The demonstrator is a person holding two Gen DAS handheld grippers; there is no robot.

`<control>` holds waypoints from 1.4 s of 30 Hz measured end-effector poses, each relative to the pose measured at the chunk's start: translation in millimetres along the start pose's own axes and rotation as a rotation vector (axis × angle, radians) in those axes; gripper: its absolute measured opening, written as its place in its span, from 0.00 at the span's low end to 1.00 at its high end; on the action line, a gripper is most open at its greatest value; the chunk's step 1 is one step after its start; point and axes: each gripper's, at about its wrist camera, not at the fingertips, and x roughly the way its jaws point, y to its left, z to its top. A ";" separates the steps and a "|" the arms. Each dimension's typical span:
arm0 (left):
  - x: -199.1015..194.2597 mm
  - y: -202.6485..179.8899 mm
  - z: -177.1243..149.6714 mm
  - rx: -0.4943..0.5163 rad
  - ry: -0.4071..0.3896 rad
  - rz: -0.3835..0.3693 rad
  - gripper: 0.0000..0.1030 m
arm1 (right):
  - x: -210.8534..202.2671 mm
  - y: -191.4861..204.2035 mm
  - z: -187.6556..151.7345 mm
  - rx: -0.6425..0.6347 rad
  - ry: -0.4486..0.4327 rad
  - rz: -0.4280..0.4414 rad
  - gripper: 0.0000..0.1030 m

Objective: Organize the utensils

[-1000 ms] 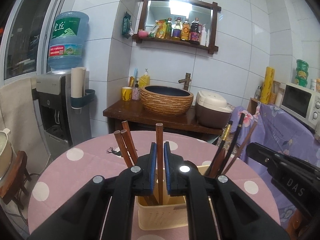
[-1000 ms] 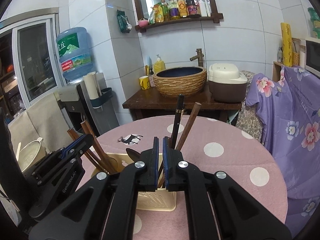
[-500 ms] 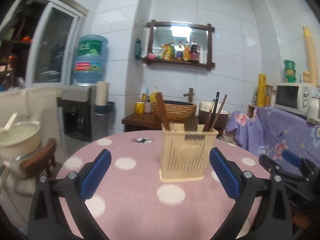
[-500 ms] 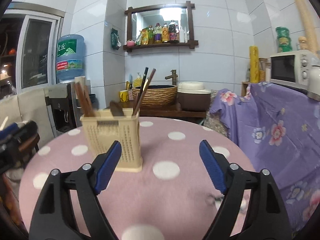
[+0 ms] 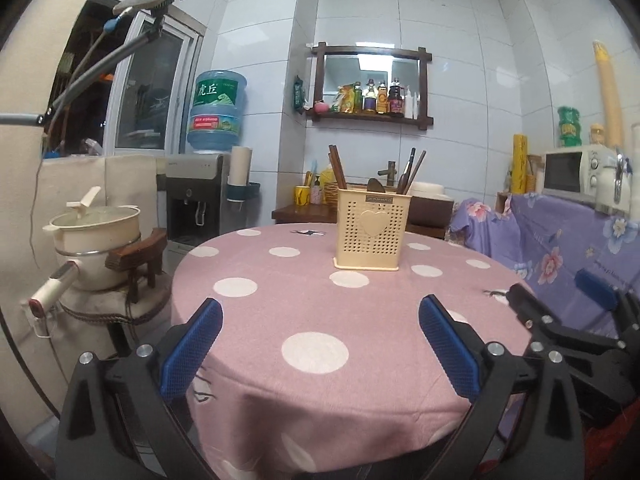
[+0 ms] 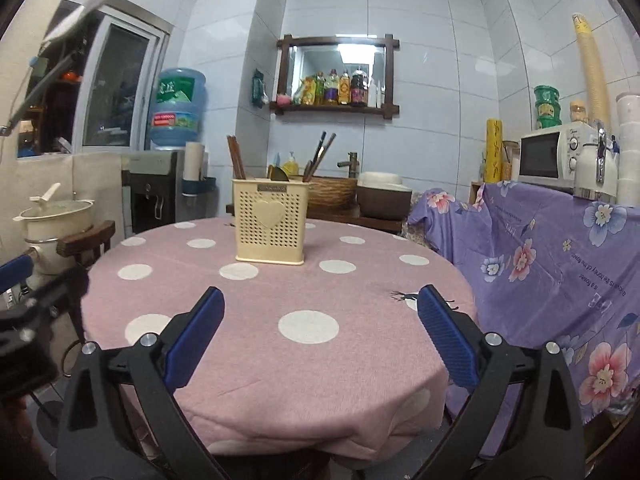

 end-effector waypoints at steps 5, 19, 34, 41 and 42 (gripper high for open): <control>-18.5 3.2 -0.2 0.019 -0.052 0.055 0.95 | -15.4 1.7 3.6 0.004 -0.011 -0.005 0.93; -23.2 2.3 -1.3 0.022 -0.065 0.056 0.95 | -20.8 -2.9 7.2 0.007 -0.028 -0.012 0.93; -24.3 0.8 1.3 0.025 -0.066 0.060 0.95 | -19.2 -2.7 7.3 0.005 -0.018 -0.007 0.93; -24.7 1.0 2.0 0.024 -0.066 0.061 0.95 | -17.9 -3.3 7.6 0.005 -0.015 -0.005 0.93; -24.5 1.3 1.9 0.025 -0.067 0.060 0.95 | -17.7 -3.9 7.5 0.005 -0.014 -0.005 0.93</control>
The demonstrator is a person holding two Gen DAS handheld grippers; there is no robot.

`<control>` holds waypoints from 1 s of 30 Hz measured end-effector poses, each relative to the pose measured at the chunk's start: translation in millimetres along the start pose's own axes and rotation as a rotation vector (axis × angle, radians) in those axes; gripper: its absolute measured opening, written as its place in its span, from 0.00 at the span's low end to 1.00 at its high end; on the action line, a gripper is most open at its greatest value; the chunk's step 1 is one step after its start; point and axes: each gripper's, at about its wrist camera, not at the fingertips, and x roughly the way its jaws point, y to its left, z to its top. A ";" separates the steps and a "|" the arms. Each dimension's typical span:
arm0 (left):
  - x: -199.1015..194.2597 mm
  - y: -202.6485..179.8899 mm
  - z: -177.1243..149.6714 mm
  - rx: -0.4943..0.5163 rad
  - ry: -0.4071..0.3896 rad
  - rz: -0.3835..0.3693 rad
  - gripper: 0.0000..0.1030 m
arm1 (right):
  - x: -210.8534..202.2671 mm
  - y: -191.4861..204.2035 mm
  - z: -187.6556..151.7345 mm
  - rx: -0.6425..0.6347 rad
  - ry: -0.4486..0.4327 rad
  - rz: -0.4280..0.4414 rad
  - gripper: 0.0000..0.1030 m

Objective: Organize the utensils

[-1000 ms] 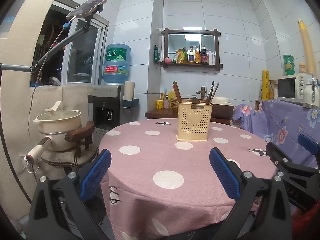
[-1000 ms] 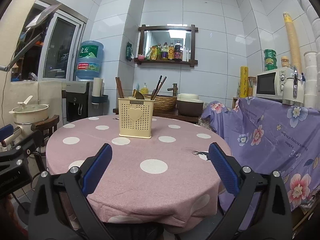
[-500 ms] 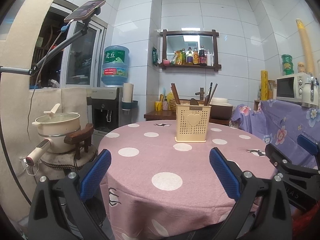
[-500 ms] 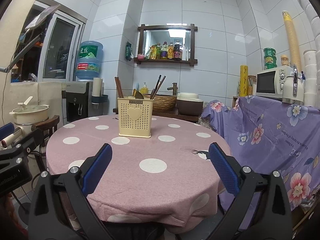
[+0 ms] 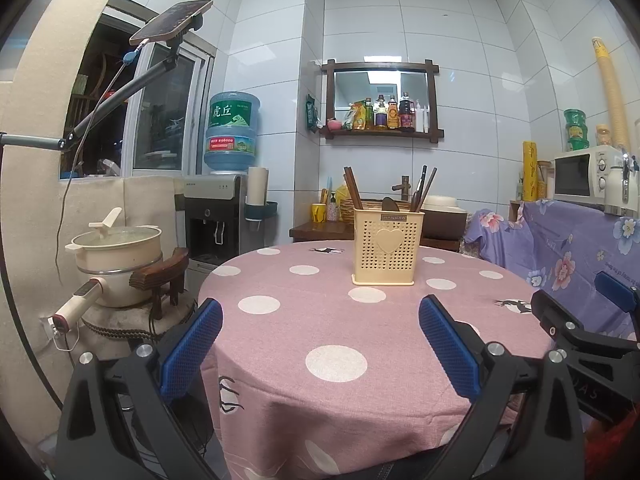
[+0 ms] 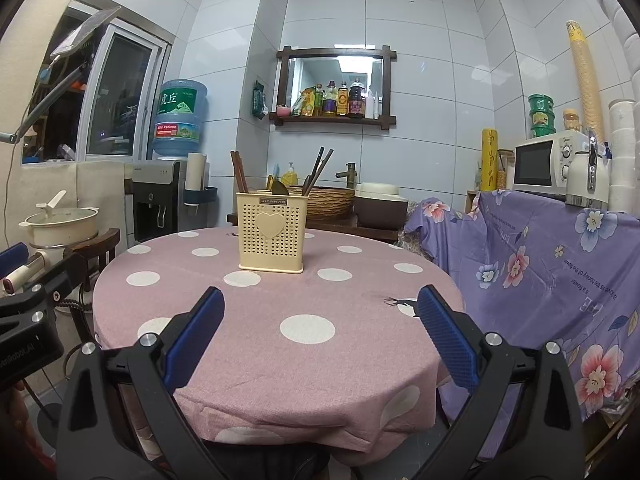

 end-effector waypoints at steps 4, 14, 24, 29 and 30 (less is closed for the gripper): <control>0.2 0.2 0.1 -0.001 0.003 -0.002 0.95 | -0.4 0.2 -0.1 -0.001 -0.001 0.000 0.93; 4.1 3.6 0.1 -0.009 0.018 -0.008 0.95 | 1.0 -0.7 0.0 0.000 0.002 0.000 0.93; 5.2 6.1 -2.0 -0.023 0.026 -0.001 0.95 | 1.8 -0.9 -0.5 -0.001 0.004 0.001 0.93; 7.0 4.1 -2.8 -0.013 0.039 -0.002 0.95 | 2.2 -1.4 -0.8 -0.001 0.005 0.002 0.93; 7.1 3.9 -3.1 -0.015 0.042 -0.002 0.95 | 2.2 -1.2 -0.8 -0.001 0.005 0.002 0.93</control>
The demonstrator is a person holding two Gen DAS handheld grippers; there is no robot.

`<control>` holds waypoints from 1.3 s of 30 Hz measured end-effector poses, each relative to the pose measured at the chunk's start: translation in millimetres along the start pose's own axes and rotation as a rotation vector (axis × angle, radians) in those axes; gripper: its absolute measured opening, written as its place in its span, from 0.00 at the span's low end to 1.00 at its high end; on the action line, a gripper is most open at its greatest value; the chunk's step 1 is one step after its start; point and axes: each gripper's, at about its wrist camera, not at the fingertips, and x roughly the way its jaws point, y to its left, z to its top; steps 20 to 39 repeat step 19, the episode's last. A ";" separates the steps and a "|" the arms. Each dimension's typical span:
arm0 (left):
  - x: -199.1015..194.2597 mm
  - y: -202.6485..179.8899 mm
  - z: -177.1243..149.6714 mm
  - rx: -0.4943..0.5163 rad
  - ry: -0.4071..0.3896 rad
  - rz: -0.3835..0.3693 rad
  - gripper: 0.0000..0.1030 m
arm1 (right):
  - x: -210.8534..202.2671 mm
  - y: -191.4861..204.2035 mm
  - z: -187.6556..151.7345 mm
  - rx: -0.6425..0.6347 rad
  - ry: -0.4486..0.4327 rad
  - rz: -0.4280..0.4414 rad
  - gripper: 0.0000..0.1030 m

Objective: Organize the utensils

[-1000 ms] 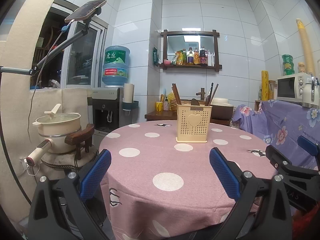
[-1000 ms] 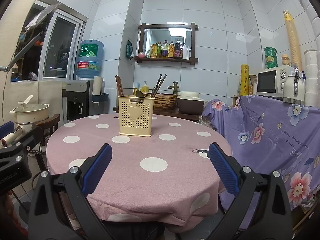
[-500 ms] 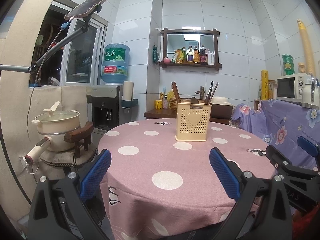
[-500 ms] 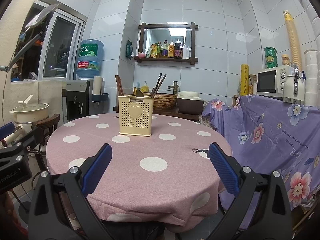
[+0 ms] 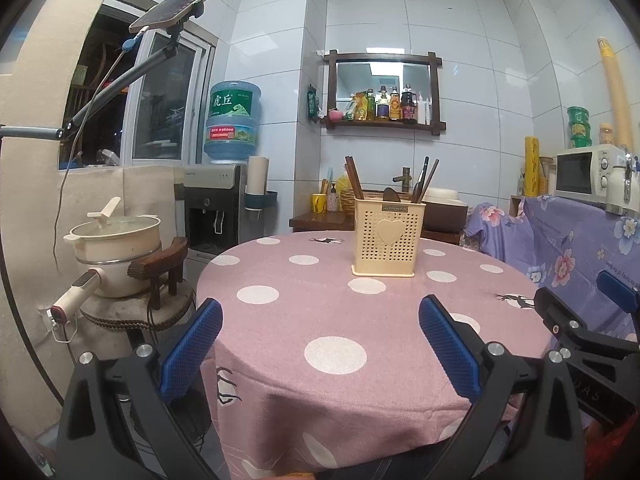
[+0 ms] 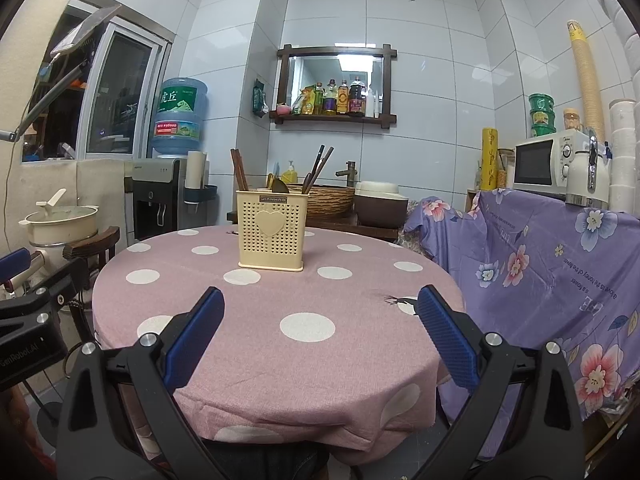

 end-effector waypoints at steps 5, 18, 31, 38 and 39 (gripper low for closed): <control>2.1 0.8 -0.9 -0.010 0.008 0.016 0.95 | 0.6 -0.3 -0.7 0.000 0.001 0.001 0.93; 5.3 2.0 -1.9 -0.008 0.036 0.025 0.95 | 3.0 -0.3 -2.9 0.001 0.007 0.002 0.93; 5.4 2.2 -1.9 -0.009 0.037 0.027 0.95 | 2.5 -0.2 -2.4 0.001 0.008 0.003 0.93; 5.4 2.2 -1.9 -0.009 0.037 0.027 0.95 | 2.5 -0.2 -2.4 0.001 0.008 0.003 0.93; 5.4 2.2 -1.9 -0.009 0.037 0.027 0.95 | 2.5 -0.2 -2.4 0.001 0.008 0.003 0.93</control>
